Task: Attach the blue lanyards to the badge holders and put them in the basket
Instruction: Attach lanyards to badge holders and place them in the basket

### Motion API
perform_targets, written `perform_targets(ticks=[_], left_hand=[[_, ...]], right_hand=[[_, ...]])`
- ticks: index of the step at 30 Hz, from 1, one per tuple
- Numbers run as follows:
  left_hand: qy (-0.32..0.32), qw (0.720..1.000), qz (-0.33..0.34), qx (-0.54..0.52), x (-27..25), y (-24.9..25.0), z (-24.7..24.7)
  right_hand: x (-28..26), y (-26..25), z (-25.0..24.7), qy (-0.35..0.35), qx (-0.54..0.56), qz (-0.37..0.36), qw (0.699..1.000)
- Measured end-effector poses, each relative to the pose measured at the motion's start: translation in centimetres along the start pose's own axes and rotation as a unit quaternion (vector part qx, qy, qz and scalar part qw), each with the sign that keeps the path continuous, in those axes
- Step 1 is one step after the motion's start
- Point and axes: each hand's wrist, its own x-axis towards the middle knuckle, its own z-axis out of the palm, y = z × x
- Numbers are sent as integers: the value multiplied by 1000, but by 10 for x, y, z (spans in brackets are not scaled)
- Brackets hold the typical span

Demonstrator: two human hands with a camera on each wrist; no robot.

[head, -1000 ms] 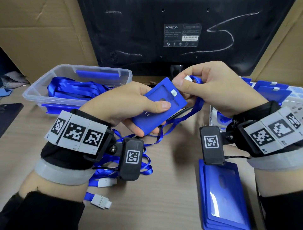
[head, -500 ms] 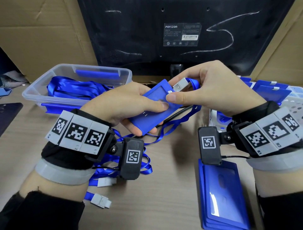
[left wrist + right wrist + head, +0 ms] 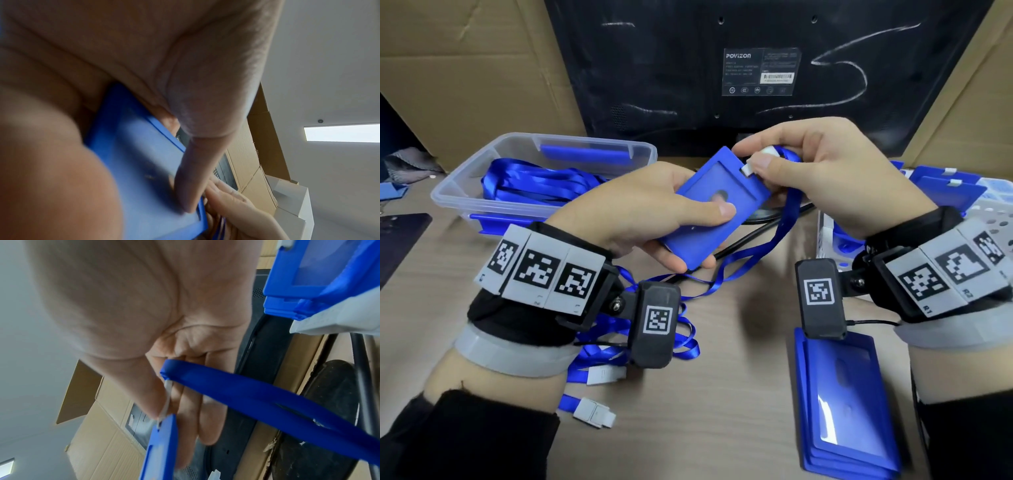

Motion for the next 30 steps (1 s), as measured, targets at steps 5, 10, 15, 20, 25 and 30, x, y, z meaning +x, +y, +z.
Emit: perform_targets(ticks=[5, 10, 15, 20, 25, 30], left_hand=[[-20, 998, 53, -6, -27, 0, -15], [4, 990, 125, -71, -65, 5, -23], [67, 974, 153, -154, -87, 14, -25], [172, 974, 135, -65, -95, 5, -23], [121, 985, 77, 93, -100, -7, -11], [48, 973, 69, 215, -117, 0, -7]], right_hand=[[-11, -2, 8, -25, 44, 14, 999], [-22, -22, 9, -33, -35, 32, 998], [-33, -48, 29, -119, -114, 61, 984], [-51, -91, 52, -176, -217, 28, 960], [-57, -124, 53, -171, -341, -25, 924], [-58, -124, 49, -125, -373, -38, 919]])
